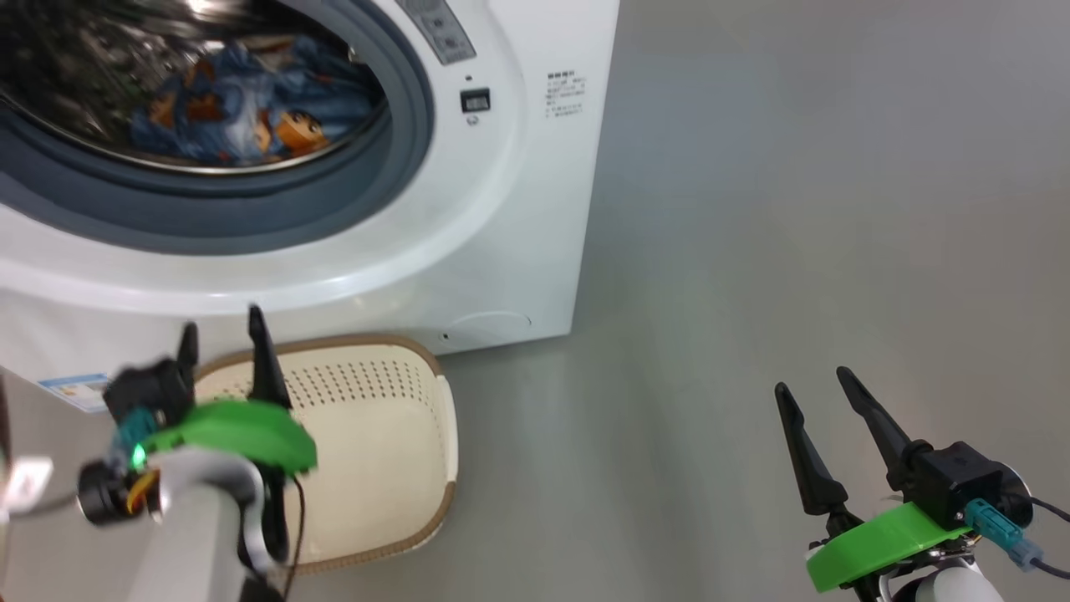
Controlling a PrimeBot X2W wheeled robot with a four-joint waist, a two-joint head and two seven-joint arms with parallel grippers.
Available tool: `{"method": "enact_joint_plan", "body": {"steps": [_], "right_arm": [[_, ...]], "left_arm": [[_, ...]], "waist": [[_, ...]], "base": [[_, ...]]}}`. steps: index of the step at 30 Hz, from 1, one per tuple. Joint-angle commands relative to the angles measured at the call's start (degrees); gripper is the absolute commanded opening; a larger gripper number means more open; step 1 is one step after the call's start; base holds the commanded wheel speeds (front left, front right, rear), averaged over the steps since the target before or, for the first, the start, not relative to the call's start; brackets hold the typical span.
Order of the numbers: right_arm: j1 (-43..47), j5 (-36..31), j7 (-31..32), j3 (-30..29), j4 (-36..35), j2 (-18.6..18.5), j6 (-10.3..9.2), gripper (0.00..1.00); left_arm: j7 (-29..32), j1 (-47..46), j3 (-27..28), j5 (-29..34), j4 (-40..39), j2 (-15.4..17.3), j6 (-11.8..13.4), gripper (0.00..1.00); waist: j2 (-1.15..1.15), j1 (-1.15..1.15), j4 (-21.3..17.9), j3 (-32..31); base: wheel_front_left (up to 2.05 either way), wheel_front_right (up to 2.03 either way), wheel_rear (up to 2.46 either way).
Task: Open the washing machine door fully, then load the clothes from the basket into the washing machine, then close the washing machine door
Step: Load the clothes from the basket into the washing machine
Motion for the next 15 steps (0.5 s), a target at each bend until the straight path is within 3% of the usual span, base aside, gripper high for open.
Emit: {"method": "enact_joint_plan", "body": {"steps": [1,9,15], "right_arm": [[0.5,-0.9,-0.3,1.4,-1.4,-0.5,0.09,1.0],[2.4,-1.8,-0.3,0.8,-1.8,-1.0,0.09,1.0],[4.0,-3.5,-0.3,-0.9,-3.8,-0.2,0.09,1.0]], "left_arm": [[-0.4,1.7,1.0,-0.7,-2.9,1.6,0.7,1.0],[-0.4,13.3,-1.7,0.3,-14.5,1.6,2.5,1.0],[-0.4,20.8,-1.1,1.0,-22.3,1.5,1.5,1.0]], "waist": [[0.0,0.0,1.0,-2.1],[0.0,0.0,2.4,-5.8],[0.0,0.0,1.9,-7.3]], "base": [[0.0,0.0,0.0],[0.0,0.0,0.0],[0.0,0.0,0.0]]}}
